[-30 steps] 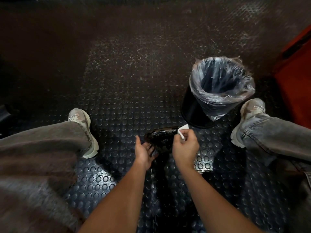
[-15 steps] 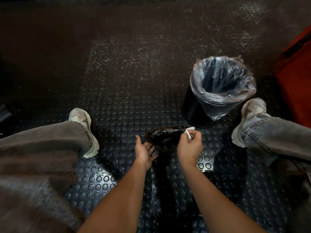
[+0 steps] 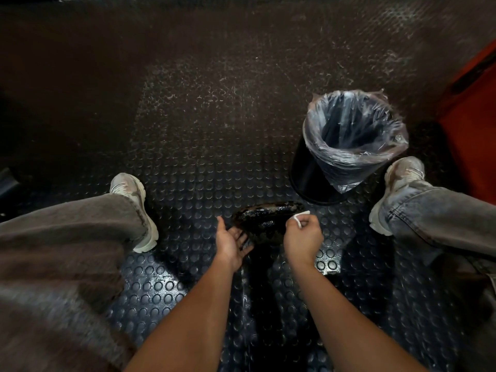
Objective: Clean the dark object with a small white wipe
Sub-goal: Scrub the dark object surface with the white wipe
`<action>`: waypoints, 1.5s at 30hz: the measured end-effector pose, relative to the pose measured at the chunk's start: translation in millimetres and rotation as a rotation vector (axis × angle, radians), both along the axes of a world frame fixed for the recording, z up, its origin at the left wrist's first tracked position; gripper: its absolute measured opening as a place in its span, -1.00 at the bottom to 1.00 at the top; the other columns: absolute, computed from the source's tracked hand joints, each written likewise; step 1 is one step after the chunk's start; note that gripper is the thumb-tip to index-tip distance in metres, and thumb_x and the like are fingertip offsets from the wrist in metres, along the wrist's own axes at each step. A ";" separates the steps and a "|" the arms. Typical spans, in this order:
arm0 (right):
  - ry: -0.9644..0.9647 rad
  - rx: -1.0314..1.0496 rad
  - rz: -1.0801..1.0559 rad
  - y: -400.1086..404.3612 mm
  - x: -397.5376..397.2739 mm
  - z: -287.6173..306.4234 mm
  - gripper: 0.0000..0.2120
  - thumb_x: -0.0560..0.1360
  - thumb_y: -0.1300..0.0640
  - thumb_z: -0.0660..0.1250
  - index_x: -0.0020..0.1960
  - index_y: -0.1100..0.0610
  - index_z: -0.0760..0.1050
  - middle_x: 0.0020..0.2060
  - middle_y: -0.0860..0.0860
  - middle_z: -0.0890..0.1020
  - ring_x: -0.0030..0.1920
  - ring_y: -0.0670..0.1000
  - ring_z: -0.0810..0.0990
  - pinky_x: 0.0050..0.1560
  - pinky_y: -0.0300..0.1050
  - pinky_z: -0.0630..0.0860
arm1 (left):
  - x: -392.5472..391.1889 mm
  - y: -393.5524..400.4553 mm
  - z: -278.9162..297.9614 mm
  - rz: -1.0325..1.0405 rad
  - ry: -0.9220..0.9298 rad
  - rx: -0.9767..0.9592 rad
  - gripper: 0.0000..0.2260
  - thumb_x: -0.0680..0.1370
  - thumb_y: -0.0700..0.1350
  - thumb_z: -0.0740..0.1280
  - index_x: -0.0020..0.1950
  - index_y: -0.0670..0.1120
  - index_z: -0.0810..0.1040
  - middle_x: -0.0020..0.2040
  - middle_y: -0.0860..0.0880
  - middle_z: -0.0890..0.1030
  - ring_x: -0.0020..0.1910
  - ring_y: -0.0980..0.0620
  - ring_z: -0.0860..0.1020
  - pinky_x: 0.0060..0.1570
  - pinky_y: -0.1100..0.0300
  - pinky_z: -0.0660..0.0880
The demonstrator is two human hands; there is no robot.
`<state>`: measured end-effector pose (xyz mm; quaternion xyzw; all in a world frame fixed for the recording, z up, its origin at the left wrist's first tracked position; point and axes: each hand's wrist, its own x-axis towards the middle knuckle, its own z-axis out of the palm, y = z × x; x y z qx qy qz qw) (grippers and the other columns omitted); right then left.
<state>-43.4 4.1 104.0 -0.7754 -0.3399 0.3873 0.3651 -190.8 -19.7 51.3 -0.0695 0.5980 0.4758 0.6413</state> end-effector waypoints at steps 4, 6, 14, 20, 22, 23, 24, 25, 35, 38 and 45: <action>-0.101 0.201 0.107 -3.2 -5.3 10.5 -0.93 0.50 0.24 0.31 -0.06 0.10 0.48 -0.15 0.00 0.59 -0.19 0.00 0.54 -0.25 -0.20 0.41 | 1.2 0.3 0.4 -0.017 0.004 0.018 -0.28 0.60 0.41 -0.11 0.38 -0.08 0.49 0.36 -0.07 0.52 0.23 -0.01 0.51 0.26 -0.11 0.41; -0.160 0.305 0.257 -7.5 -10.0 11.0 -0.91 0.47 0.25 0.33 -0.06 0.10 0.49 -0.11 -0.03 0.56 -0.16 -0.03 0.52 -0.21 -0.23 0.42 | 1.3 -0.4 -1.4 -0.031 0.012 0.017 -0.27 0.60 0.42 -0.10 0.34 -0.10 0.54 0.30 -0.05 0.58 0.20 -0.02 0.54 0.21 -0.08 0.46; -0.074 0.148 0.201 -11.3 -1.7 -6.6 -0.86 0.48 0.22 0.36 -0.15 0.00 0.49 -0.25 -0.04 0.61 -0.25 0.02 0.59 -0.33 -0.22 0.41 | -0.4 -0.6 -4.1 -0.020 0.003 0.007 -0.23 0.59 0.42 -0.10 0.43 -0.12 0.49 0.37 -0.04 0.52 0.40 -0.08 0.44 0.38 -0.16 0.36; -0.024 0.113 -0.001 2.7 4.1 0.1 -0.93 0.49 0.20 0.34 -0.09 0.06 0.49 -0.22 0.00 0.61 -0.19 0.08 0.60 -0.25 -0.11 0.47 | -1.4 -0.4 -7.0 -0.012 0.001 0.004 -0.20 0.58 0.43 -0.10 0.51 -0.13 0.40 0.48 -0.10 0.43 0.44 -0.09 0.40 0.33 -0.17 0.38; -0.069 0.184 0.090 1.0 -2.5 4.6 -0.91 0.47 0.22 0.35 -0.09 0.06 0.49 -0.18 0.01 0.61 -0.18 0.06 0.58 -0.23 -0.13 0.45 | -0.6 -0.4 -6.7 -0.015 -0.001 0.009 -0.23 0.60 0.42 -0.10 0.46 -0.12 0.46 0.38 -0.08 0.52 0.31 -0.05 0.49 0.24 -0.11 0.42; -0.088 0.220 0.158 -1.6 -6.6 6.8 -0.91 0.46 0.22 0.35 -0.09 0.06 0.50 -0.16 0.00 0.60 -0.18 0.03 0.57 -0.23 -0.12 0.47 | 0.2 -0.1 -5.8 -0.019 -0.003 0.014 -0.24 0.60 0.41 -0.10 0.42 -0.12 0.49 0.33 -0.07 0.56 0.26 -0.04 0.52 0.21 -0.09 0.44; -0.106 0.246 0.225 -4.6 -10.0 7.4 -0.91 0.45 0.22 0.35 -0.09 0.06 0.51 -0.16 -0.03 0.60 -0.19 -0.01 0.56 -0.24 -0.12 0.49 | 0.6 0.1 -5.1 -0.025 -0.004 0.016 -0.25 0.60 0.41 -0.10 0.39 -0.12 0.52 0.30 -0.08 0.58 0.24 -0.04 0.53 0.21 -0.08 0.46; -0.123 0.259 0.282 -7.4 -12.3 7.3 -0.92 0.45 0.22 0.36 -0.10 0.06 0.52 -0.16 -0.05 0.59 -0.21 -0.04 0.56 -0.26 -0.13 0.49 | 0.9 0.2 -5.6 -0.032 -0.004 0.020 -0.25 0.60 0.41 -0.09 0.38 -0.11 0.54 0.29 -0.09 0.60 0.25 -0.05 0.53 0.22 -0.08 0.46; -0.028 0.046 -0.001 -0.2 2.8 2.6 -0.94 0.50 0.21 0.36 -0.11 0.10 0.49 -0.30 -0.05 0.59 -0.26 0.05 0.60 -0.32 -0.16 0.46 | -0.9 -0.3 -7.6 -0.031 -0.005 0.015 -0.27 0.58 0.44 -0.11 0.33 -0.07 0.53 0.28 -0.05 0.54 0.31 -0.05 0.48 0.34 -0.17 0.38; -0.048 0.100 0.007 0.7 0.1 8.4 -0.93 0.50 0.22 0.33 -0.08 0.07 0.47 -0.23 -0.03 0.59 -0.22 0.04 0.57 -0.30 -0.18 0.43 | -1.0 -0.7 -8.7 -0.035 -0.001 0.014 -0.27 0.58 0.43 -0.10 0.32 -0.08 0.54 0.28 -0.05 0.56 0.30 -0.05 0.49 0.31 -0.14 0.40; -0.188 0.269 0.386 -11.9 -13.7 8.5 -0.89 0.45 0.22 0.37 -0.11 0.03 0.51 -0.14 -0.11 0.56 -0.19 -0.08 0.53 -0.23 -0.24 0.45 | -0.2 -0.1 -9.5 -0.044 -0.003 0.015 -0.25 0.58 0.44 -0.07 0.29 -0.10 0.61 0.24 -0.10 0.65 0.25 -0.08 0.56 0.26 -0.08 0.45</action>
